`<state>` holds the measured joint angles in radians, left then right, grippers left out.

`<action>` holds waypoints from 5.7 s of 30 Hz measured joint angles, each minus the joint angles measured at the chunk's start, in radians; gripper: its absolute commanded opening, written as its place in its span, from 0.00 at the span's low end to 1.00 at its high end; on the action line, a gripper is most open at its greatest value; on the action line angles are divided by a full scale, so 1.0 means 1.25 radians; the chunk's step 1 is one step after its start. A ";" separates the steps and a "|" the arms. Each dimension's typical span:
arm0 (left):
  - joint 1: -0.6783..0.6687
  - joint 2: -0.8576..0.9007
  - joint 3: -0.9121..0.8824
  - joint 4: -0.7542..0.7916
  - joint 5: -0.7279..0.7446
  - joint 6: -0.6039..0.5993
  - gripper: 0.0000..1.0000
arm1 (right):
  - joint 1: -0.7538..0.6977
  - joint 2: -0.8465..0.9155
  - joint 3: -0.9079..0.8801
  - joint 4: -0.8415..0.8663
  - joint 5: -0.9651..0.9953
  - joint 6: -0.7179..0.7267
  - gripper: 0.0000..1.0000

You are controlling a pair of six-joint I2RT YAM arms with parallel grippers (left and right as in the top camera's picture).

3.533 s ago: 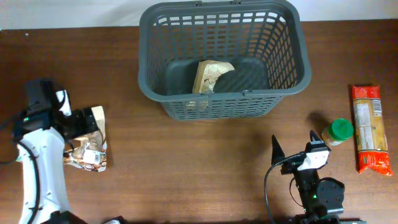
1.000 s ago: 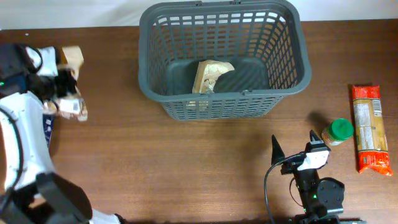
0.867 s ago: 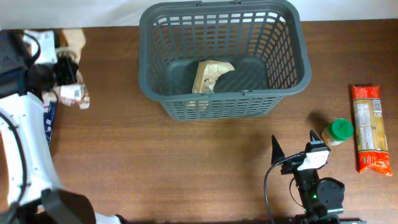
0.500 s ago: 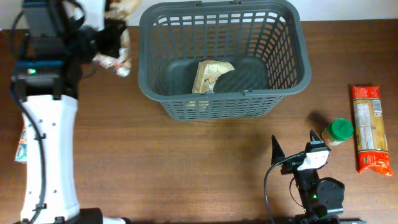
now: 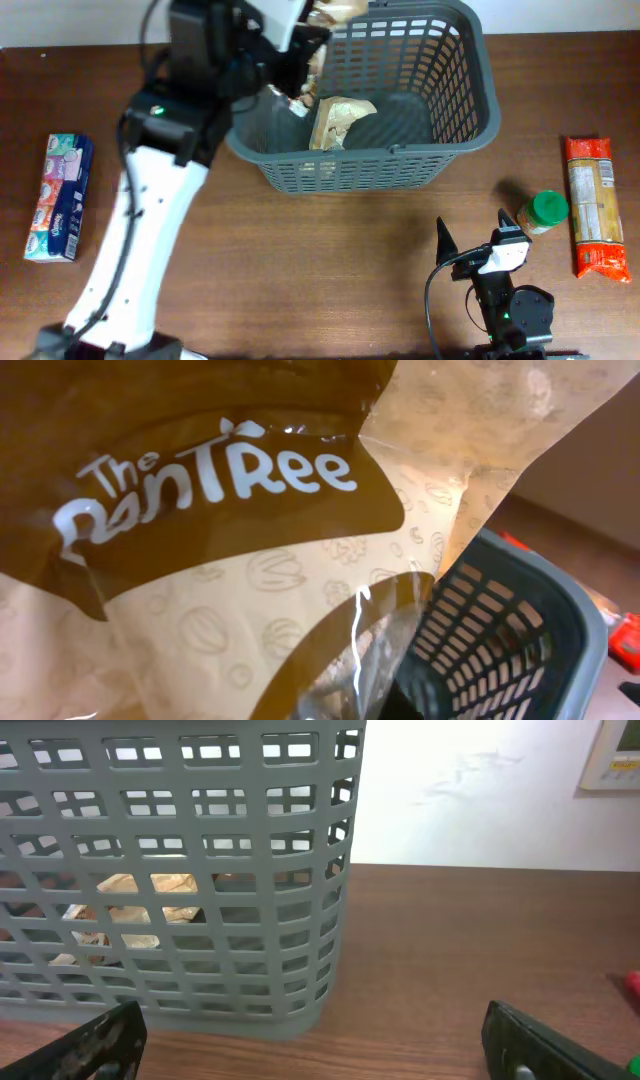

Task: Pack container
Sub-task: 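Carry the PanTree pouch with the left gripper into the basket and release, then reach the left gripper to the Kleenex tissue pack and grasp it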

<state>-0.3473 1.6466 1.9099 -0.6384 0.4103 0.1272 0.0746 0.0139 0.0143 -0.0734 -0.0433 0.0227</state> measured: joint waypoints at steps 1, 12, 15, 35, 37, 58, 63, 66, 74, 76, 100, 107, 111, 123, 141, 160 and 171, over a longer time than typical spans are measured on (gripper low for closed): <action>-0.009 0.015 0.000 0.000 -0.003 -0.003 0.02 | 0.000 0.000 0.000 0.000 0.000 0.000 0.99; -0.039 0.177 0.000 -0.013 -0.065 -0.091 0.02 | 0.000 0.000 0.000 0.000 0.000 0.000 0.99; -0.039 0.209 0.000 -0.036 -0.070 -0.137 0.01 | 0.000 0.000 0.000 0.000 0.000 0.000 0.99; -0.039 0.348 0.000 -0.112 -0.114 -0.208 0.78 | 0.000 0.000 0.000 0.000 0.000 0.000 0.99; -0.039 0.348 0.000 -0.112 -0.114 -0.208 0.94 | 0.000 0.000 0.000 0.000 0.000 0.000 0.99; -0.038 0.351 0.289 -0.271 -0.090 -0.211 0.99 | 0.000 0.000 0.000 0.000 0.000 0.000 0.99; -0.025 0.351 0.481 -0.435 -0.194 -0.213 0.99 | 0.000 0.000 0.000 0.000 0.000 0.000 0.99; 0.003 0.351 0.572 -0.547 -0.307 -0.215 0.99 | 0.000 0.000 0.000 0.000 0.000 0.000 0.99; 0.169 0.351 0.640 -0.763 -0.485 -0.278 0.99 | 0.000 0.000 0.000 0.000 0.000 0.000 0.99; 0.223 0.351 0.640 -0.799 -0.500 -0.300 0.99 | 0.000 0.000 0.000 0.000 0.000 0.000 0.99; 0.614 0.351 0.538 -0.832 -0.562 -0.327 0.99 | 0.000 0.000 0.000 0.000 0.000 0.000 0.99; 0.718 0.351 0.347 -0.781 -0.565 -0.317 0.99 | 0.000 0.000 0.000 0.000 0.000 0.000 0.99; 0.735 0.351 0.251 -0.693 -0.532 -0.251 0.99 | 0.000 0.000 0.000 0.000 0.000 0.000 0.99; 0.728 0.351 -0.001 -0.473 -0.391 -0.017 1.00 | 0.000 0.000 0.000 0.000 0.000 -0.001 0.99; 0.770 0.375 -0.055 -0.293 -0.447 0.135 1.00 | 0.000 0.000 0.000 0.000 0.000 0.000 0.99; 0.805 0.541 -0.054 -0.275 -0.370 0.219 0.95 | 0.000 0.000 0.000 0.000 0.000 0.000 0.99; 0.807 0.529 -0.051 -0.274 -0.366 0.203 0.02 | 0.000 0.000 0.000 0.000 0.000 0.000 0.99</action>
<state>0.6613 2.3077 1.8458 -0.9813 -0.0475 0.3813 0.0746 0.0139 0.0143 -0.0734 -0.0437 0.0231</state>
